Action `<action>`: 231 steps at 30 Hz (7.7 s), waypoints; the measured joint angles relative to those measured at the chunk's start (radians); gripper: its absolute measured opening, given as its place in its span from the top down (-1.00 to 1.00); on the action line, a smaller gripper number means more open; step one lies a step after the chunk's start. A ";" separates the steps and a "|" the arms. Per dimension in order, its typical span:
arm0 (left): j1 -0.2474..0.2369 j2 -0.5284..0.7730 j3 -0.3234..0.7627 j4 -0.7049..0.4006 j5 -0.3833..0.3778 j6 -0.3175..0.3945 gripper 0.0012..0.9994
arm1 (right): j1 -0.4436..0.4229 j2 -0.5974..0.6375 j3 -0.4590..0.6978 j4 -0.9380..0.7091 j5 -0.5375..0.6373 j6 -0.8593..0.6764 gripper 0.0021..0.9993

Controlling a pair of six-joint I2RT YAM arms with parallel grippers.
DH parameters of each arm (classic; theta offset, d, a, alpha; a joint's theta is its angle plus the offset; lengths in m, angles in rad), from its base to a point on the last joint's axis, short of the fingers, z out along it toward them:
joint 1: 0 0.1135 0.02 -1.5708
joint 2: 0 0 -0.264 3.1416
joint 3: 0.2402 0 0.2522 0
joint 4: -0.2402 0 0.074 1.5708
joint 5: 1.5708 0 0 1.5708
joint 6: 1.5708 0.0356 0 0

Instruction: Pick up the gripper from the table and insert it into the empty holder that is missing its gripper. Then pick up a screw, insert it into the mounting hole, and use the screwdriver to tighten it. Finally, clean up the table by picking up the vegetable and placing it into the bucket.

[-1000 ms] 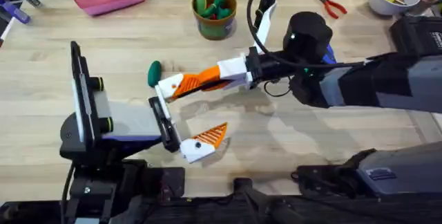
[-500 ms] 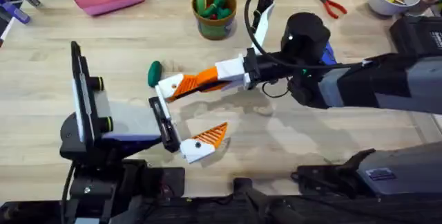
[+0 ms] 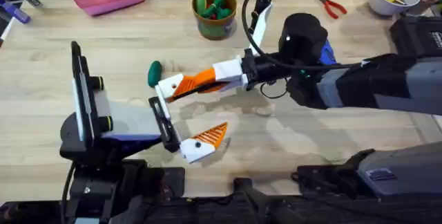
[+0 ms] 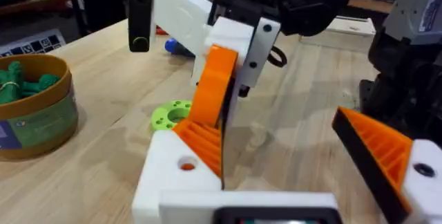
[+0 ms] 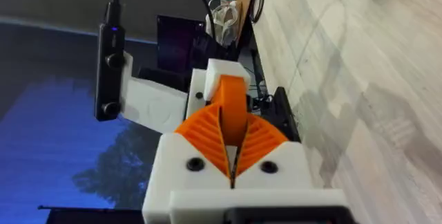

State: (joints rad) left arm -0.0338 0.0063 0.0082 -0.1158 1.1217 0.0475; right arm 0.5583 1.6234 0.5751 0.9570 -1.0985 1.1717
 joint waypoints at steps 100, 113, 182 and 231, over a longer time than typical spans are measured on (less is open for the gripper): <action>-0.001 0.000 0.000 0.001 0.001 0.027 -0.97 | -0.256 -0.346 0.361 -1.345 0.446 -0.656 -0.99; -0.001 0.000 0.000 0.001 0.001 0.027 -0.97 | -0.107 -0.271 0.798 -1.971 1.010 -1.109 -0.88; -0.001 0.000 0.000 0.001 0.002 0.027 -0.97 | 0.071 0.227 0.770 -1.772 1.157 -1.089 0.64; -0.001 0.000 0.000 0.000 0.004 0.027 -0.98 | 0.074 0.227 0.770 -1.781 1.157 -1.089 1.00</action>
State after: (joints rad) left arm -0.0349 0.0063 0.0086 -0.1154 1.1255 0.0750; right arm 0.6319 1.8503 1.3449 -0.8242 0.0586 0.0826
